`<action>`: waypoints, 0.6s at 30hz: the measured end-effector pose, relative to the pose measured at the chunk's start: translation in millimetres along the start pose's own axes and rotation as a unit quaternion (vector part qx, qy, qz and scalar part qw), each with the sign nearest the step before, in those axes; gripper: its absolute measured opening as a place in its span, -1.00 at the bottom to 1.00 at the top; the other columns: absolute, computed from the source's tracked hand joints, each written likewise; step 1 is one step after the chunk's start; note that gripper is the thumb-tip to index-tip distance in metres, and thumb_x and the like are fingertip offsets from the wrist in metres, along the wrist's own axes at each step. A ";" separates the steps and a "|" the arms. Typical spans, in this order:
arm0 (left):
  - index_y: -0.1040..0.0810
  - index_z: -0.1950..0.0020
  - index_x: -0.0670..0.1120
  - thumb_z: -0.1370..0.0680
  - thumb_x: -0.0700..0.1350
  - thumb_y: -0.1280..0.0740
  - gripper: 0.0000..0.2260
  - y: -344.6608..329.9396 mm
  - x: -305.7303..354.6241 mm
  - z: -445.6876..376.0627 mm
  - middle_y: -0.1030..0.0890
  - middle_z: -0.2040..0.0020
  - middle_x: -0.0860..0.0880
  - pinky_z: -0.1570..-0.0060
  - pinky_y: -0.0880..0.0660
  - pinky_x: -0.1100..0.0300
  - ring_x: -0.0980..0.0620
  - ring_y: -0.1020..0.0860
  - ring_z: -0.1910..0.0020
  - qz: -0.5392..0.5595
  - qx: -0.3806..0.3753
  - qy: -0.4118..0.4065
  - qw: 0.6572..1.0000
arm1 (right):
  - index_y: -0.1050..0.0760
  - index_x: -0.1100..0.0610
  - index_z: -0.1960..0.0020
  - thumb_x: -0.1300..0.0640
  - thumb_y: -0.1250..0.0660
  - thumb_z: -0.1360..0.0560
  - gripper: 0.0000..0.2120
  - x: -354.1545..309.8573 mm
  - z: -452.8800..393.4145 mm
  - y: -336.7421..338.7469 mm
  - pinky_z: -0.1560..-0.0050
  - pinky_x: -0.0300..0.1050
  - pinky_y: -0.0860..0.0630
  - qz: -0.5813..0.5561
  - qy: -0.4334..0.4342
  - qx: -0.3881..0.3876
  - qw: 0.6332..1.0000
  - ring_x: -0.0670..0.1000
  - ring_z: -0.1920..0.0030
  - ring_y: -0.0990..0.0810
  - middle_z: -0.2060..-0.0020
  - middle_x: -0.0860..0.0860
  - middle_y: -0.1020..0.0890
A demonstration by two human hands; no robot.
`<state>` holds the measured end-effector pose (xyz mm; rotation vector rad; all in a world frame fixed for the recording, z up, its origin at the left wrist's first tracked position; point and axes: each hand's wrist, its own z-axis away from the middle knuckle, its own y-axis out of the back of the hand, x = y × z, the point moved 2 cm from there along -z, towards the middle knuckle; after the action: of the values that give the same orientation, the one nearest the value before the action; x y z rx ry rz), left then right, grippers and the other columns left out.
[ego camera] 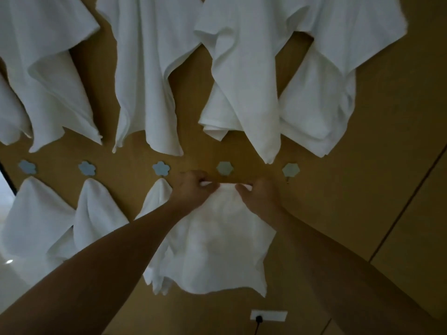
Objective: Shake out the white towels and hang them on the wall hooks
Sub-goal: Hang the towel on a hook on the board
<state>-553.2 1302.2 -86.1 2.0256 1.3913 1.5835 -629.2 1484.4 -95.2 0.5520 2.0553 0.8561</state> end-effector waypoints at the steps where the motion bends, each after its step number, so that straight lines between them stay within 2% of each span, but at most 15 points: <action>1: -0.62 0.17 0.00 -0.51 0.02 -0.43 -0.88 -3.6 -1.2 -12.8 -0.56 0.25 0.17 0.30 -0.30 0.50 0.27 -0.46 0.27 0.003 0.011 -0.011 1.000 | -0.66 0.24 -0.05 -0.03 -0.35 -0.56 -0.67 -1.1 -11.5 -2.2 -0.04 -0.08 -0.54 0.014 0.006 0.018 1.000 0.10 0.01 -0.65 0.07 0.14 -0.70; 4: -0.67 0.03 -0.09 -0.55 -0.08 -0.40 -0.90 -14.8 -6.4 -41.2 -0.61 0.12 0.09 0.15 -0.29 0.56 0.19 -0.47 0.21 0.012 0.025 -0.058 0.998 | -0.66 0.22 0.00 -0.02 -0.33 -0.57 -0.70 6.5 -38.6 -10.3 0.01 -0.04 -0.54 0.056 0.001 0.071 0.996 0.11 0.09 -0.64 0.14 0.15 -0.69; 6: -0.68 0.02 -0.09 -0.54 -0.09 -0.41 -0.90 -23.9 -16.9 -50.2 -0.66 0.06 0.02 0.03 -0.42 0.33 0.08 -0.55 0.11 0.017 0.024 -0.068 0.997 | -0.63 0.23 0.13 -0.01 -0.34 -0.56 -0.69 15.3 -43.2 -18.7 0.12 -0.01 -0.53 0.049 -0.009 0.103 0.993 0.12 0.19 -0.63 0.25 0.15 -0.67; 8: -0.66 0.11 -0.06 -0.51 -0.10 -0.43 -0.95 -37.3 -28.7 -49.8 -0.68 0.14 0.01 0.05 -0.51 0.15 0.04 -0.58 0.14 0.034 0.032 -0.060 0.997 | -0.54 0.20 0.28 0.00 -0.33 -0.57 -0.66 26.1 -36.6 -34.2 0.30 -0.04 -0.47 0.046 -0.017 0.116 0.992 0.09 0.35 -0.56 0.39 0.12 -0.60; 9: -0.64 0.14 -0.03 -0.50 -0.09 -0.44 -0.95 -45.7 -33.9 -47.0 -0.66 0.19 0.03 0.09 -0.51 0.16 0.07 -0.58 0.19 0.045 0.035 -0.045 0.997 | -0.48 0.16 0.33 0.00 -0.32 -0.58 -0.64 31.0 -30.8 -44.1 0.36 -0.06 -0.43 0.037 -0.029 0.114 0.992 0.07 0.41 -0.52 0.44 0.10 -0.55; 11: -0.56 0.22 0.08 -0.50 -0.07 -0.45 -0.88 -63.1 -40.0 -39.2 -0.61 0.27 0.11 0.18 -0.44 0.34 0.19 -0.54 0.26 0.085 0.050 -0.007 0.995 | -0.39 0.12 0.39 0.00 -0.32 -0.59 -0.59 37.0 -18.4 -67.1 0.41 -0.08 -0.36 -0.012 -0.070 0.106 0.992 0.03 0.47 -0.44 0.50 0.05 -0.47; 13: -0.51 0.21 0.13 -0.50 -0.08 -0.44 -0.83 -77.2 -40.8 -31.2 -0.58 0.27 0.16 0.24 -0.38 0.49 0.25 -0.54 0.25 0.140 0.085 0.018 0.986 | -0.36 0.10 0.42 0.04 -0.35 -0.58 -0.58 34.6 -9.6 -88.3 0.42 -0.12 -0.26 -0.063 -0.094 0.130 0.985 0.00 0.49 -0.38 0.52 0.04 -0.45; 15: -0.54 0.06 0.06 -0.53 -0.10 -0.40 -0.92 -86.8 -40.7 -24.2 -0.58 0.21 0.14 0.22 -0.39 0.51 0.30 -0.53 0.20 0.153 0.124 0.010 0.980 | -0.41 0.12 0.40 0.06 -0.34 -0.58 -0.60 29.8 -7.1 -105.6 0.39 -0.13 -0.27 -0.107 -0.130 0.140 0.976 0.00 0.47 -0.40 0.50 0.05 -0.48; 18: -0.56 -0.09 -0.06 -0.58 -0.13 -0.33 -0.89 -93.1 -38.6 -14.9 -0.59 0.04 0.00 0.12 -0.42 0.42 0.22 -0.50 0.11 0.083 0.167 -0.051 0.981 | -0.51 0.19 0.32 0.02 -0.31 -0.60 -0.62 27.7 -7.0 -121.6 0.34 -0.02 -0.43 -0.171 -0.170 0.117 0.963 0.07 0.41 -0.51 0.43 0.06 -0.56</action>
<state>-614.5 1316.3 -166.3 2.4346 1.5713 1.3559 -660.1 1417.7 -196.1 0.4180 1.8656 0.2932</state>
